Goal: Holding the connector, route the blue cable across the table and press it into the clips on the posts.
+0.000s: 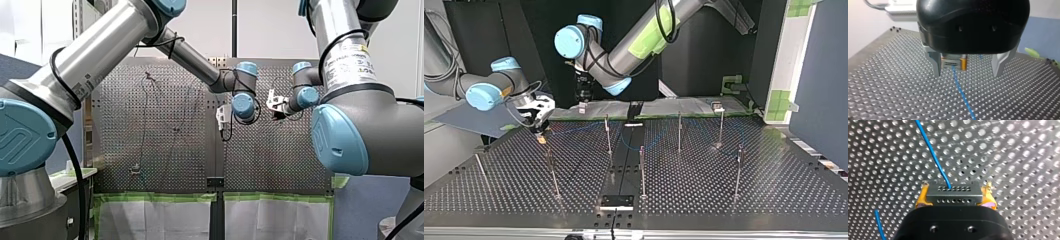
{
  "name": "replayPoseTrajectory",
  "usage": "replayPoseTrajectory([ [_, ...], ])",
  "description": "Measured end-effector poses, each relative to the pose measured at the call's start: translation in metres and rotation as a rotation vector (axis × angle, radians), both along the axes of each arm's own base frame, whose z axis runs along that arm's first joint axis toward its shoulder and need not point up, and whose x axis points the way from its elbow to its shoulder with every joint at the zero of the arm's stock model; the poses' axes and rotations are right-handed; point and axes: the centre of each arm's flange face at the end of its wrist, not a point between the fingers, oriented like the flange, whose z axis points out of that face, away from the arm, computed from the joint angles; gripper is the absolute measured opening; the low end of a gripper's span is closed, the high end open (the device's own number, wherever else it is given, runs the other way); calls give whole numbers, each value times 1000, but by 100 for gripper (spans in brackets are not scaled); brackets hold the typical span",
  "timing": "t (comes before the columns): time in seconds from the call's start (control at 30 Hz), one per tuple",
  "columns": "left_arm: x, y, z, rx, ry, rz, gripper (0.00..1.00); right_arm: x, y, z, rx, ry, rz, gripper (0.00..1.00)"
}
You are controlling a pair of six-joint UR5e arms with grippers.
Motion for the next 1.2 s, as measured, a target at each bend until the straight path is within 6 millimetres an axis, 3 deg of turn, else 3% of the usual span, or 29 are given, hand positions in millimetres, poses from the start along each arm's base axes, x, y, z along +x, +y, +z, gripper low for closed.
replayPoseTrajectory([
  [0.33, 11, -10, -28, 51, 54, 30, 100, -8, -3, 3, -4, -1, -13, 0],
  [0.9, 49, -27, -78, 77, 94, 60, 100, -7, -4, 1, -10, -7, 5, 0],
  [1.2, 62, -41, -58, 10, 33, 105, 100, -7, -5, -1, -9, -8, 5, 0],
])
